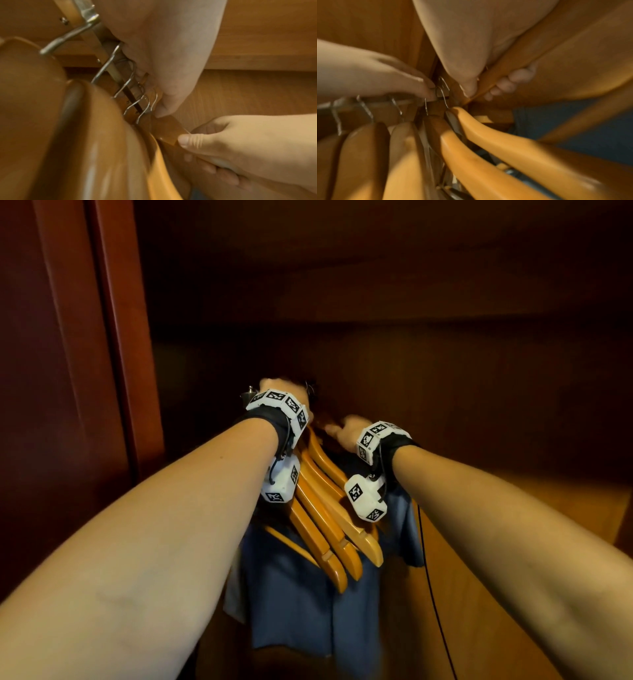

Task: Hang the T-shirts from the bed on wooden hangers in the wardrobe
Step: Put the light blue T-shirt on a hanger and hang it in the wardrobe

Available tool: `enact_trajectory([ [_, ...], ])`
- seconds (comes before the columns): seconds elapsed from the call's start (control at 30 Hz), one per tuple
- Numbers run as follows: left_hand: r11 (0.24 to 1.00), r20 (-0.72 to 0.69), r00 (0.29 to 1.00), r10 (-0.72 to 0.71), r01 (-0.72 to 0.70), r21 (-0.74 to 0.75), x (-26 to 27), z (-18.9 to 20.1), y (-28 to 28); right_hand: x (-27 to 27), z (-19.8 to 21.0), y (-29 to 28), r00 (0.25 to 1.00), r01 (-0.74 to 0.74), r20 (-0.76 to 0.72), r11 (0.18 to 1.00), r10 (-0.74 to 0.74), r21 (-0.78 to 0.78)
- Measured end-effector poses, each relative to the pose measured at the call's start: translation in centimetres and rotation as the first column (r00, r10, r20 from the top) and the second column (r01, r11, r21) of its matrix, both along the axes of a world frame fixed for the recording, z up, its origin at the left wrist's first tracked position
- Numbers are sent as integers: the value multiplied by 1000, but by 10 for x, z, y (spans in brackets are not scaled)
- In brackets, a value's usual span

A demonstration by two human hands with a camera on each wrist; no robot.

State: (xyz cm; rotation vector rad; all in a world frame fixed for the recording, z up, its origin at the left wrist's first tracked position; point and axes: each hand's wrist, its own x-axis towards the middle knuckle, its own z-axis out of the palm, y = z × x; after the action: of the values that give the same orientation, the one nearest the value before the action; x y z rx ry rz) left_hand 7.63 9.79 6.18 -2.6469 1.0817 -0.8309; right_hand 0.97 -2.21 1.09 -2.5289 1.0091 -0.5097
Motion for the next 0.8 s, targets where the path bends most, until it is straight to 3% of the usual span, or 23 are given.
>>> enact_trajectory([
  [0.17,991,-123,989,-77,62,-122,-1,3,0,-10,8,7,999,34,1,995,-34,-91],
  [0.33,974,-90,987,-130,110,-197,-2,-2,2,-29,20,18,995,96,22,986,-93,-135],
  [0.47,893,-85,955,-283,230,-387,-8,-8,1,-55,23,21,987,162,52,967,-155,-194],
  [0.57,811,-175,886,-429,292,-508,-18,-20,-4,-79,19,28,964,263,118,930,-240,-256],
  [0.8,637,-365,614,-700,306,-707,-73,-35,-11,-155,18,48,935,348,185,878,-301,-328],
])
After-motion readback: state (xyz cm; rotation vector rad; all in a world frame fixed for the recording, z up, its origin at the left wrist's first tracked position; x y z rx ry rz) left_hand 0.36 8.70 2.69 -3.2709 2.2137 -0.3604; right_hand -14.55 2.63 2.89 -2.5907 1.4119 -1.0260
